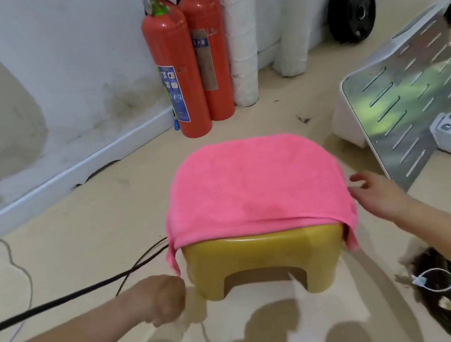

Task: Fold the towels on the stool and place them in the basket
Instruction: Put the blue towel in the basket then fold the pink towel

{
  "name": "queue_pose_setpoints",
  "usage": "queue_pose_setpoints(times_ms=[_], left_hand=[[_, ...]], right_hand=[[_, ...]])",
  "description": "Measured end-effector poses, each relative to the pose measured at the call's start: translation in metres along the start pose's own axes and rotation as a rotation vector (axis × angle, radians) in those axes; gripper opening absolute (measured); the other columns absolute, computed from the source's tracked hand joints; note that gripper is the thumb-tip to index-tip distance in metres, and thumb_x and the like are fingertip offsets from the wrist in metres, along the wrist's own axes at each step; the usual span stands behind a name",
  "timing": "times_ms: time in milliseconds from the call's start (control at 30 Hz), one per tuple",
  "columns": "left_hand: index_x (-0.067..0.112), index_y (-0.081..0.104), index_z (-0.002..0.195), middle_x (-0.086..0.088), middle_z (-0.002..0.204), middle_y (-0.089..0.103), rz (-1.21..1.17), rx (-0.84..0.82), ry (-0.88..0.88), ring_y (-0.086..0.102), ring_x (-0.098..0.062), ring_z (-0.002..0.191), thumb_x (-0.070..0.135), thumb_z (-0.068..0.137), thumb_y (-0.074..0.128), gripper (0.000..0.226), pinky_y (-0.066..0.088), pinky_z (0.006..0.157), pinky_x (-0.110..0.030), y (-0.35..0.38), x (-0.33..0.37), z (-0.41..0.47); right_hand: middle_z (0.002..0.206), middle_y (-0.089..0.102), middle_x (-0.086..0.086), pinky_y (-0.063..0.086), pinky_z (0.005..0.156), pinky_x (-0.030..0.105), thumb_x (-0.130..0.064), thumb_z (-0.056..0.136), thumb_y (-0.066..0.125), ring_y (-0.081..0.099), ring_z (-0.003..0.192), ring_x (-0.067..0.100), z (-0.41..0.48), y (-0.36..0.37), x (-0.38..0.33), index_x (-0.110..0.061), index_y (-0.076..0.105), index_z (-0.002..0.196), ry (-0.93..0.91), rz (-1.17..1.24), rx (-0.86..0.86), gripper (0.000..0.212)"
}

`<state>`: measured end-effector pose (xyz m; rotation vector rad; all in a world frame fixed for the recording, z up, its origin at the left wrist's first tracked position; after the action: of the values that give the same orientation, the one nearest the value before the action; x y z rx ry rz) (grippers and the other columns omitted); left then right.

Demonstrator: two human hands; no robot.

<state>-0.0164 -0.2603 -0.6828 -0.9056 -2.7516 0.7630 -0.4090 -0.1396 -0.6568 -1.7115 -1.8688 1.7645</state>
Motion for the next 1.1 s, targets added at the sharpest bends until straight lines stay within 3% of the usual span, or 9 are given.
queue_pose_setpoints(times_ms=[67, 200, 333, 400, 533, 733, 833, 967, 1100], left_hand=[[0.016, 0.066, 0.099, -0.001, 0.095, 0.068, 0.134, 0.16, 0.172, 0.064, -0.024, 0.087, 0.022, 0.087, 0.041, 0.028, 0.046, 0.068, -0.029, -0.003, 0.039, -0.03], [0.024, 0.061, 0.08, 0.011, 0.073, 0.063, -0.288, 0.582, 0.462, 0.056, -0.008, 0.069, 0.02, 0.076, 0.041, 0.02, 0.049, 0.065, -0.027, -0.05, 0.088, -0.075], [0.026, 0.058, 0.096, 0.008, 0.089, 0.053, -0.24, 1.032, 0.513, 0.047, -0.01, 0.081, 0.032, 0.075, 0.048, 0.024, 0.044, 0.074, -0.03, -0.082, 0.08, -0.072], [0.025, 0.054, 0.099, 0.003, 0.095, 0.048, -0.092, 1.071, 0.44, 0.047, -0.017, 0.091, 0.04, 0.077, 0.049, 0.027, 0.047, 0.077, -0.036, -0.088, 0.071, -0.065], [0.023, 0.052, 0.104, -0.002, 0.102, 0.051, 0.043, 1.123, 0.345, 0.048, -0.024, 0.093, 0.035, 0.081, 0.051, 0.026, 0.047, 0.076, -0.041, -0.093, 0.044, -0.064], [0.023, 0.044, 0.065, 0.007, 0.066, 0.05, 0.027, 0.726, 0.252, 0.049, -0.022, 0.072, 0.009, 0.068, 0.058, 0.02, 0.036, 0.057, -0.027, -0.109, 0.029, -0.074], [0.015, 0.047, 0.065, 0.002, 0.061, 0.045, 0.209, 0.598, 0.163, 0.047, -0.027, 0.069, 0.004, 0.068, 0.053, 0.013, 0.035, 0.055, -0.027, -0.111, 0.038, -0.075], [0.02, 0.066, 0.094, -0.002, 0.084, 0.062, 0.355, 0.785, 0.084, 0.062, -0.031, 0.088, 0.011, 0.073, 0.055, 0.025, 0.04, 0.061, -0.03, -0.107, 0.03, -0.076], [0.019, 0.052, 0.079, -0.002, 0.091, 0.064, 0.389, 0.944, -0.013, 0.062, -0.029, 0.09, 0.03, 0.082, 0.054, 0.012, 0.038, 0.062, -0.03, -0.101, 0.0, -0.074]], right_hand=[[0.099, 0.066, 0.016, 0.042, 0.071, 0.033, -0.02, 0.089, 0.058, 0.06, 0.085, 0.032, -0.01, -0.013, -0.024, -0.014, 0.059, 0.113, -0.147, 0.162, 0.182, 0.025], [0.084, 0.06, 0.008, 0.042, 0.069, 0.031, -0.023, 0.087, 0.063, 0.056, 0.079, 0.021, -0.048, -0.011, -0.078, -0.024, 0.063, 0.091, -0.607, 0.135, 0.278, 0.005], [0.086, 0.055, -0.004, 0.042, 0.074, 0.027, -0.046, 0.084, 0.063, 0.053, 0.08, 0.01, -0.088, 0.023, -0.112, -0.029, 0.067, 0.097, -0.89, -0.197, -0.109, 0.021], [0.087, 0.054, -0.004, 0.044, 0.073, 0.032, -0.049, 0.082, 0.062, 0.052, 0.079, 0.014, -0.101, 0.036, -0.116, -0.03, 0.064, 0.104, -0.957, -0.407, -0.199, 0.029], [0.079, 0.059, -0.009, 0.046, 0.07, 0.027, -0.022, 0.08, 0.067, 0.053, 0.071, 0.009, -0.111, 0.04, -0.119, -0.027, 0.062, 0.099, -0.937, -0.305, -0.17, 0.02], [0.063, 0.048, -0.012, 0.039, 0.059, 0.014, -0.006, 0.074, 0.06, 0.047, 0.06, 0.002, -0.113, 0.043, -0.127, -0.027, 0.061, 0.094, -0.844, -0.428, -0.332, 0.03], [0.064, 0.046, -0.009, 0.036, 0.058, 0.027, -0.008, 0.07, 0.054, 0.044, 0.062, 0.011, -0.119, 0.046, -0.126, -0.024, 0.049, 0.076, -0.924, -0.584, -0.306, 0.018], [0.071, 0.049, -0.003, 0.028, 0.052, 0.035, -0.019, 0.077, 0.049, 0.049, 0.072, 0.027, -0.13, 0.053, -0.118, -0.025, 0.045, 0.083, -1.017, -0.808, -0.171, 0.01], [0.068, 0.06, 0.0, 0.029, 0.048, 0.031, -0.027, 0.071, 0.051, 0.06, 0.063, 0.029, -0.129, 0.053, -0.106, -0.023, 0.049, 0.076, -1.139, -0.853, 0.006, 0.007]])
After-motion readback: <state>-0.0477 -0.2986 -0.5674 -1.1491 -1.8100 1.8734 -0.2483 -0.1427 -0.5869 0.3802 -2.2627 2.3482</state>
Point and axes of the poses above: each hand's wrist, its own z-axis towards the middle knuckle, its own y-axis out of the palm, x = y × z, the point moved 3 cm from there along z, towards the middle knuckle
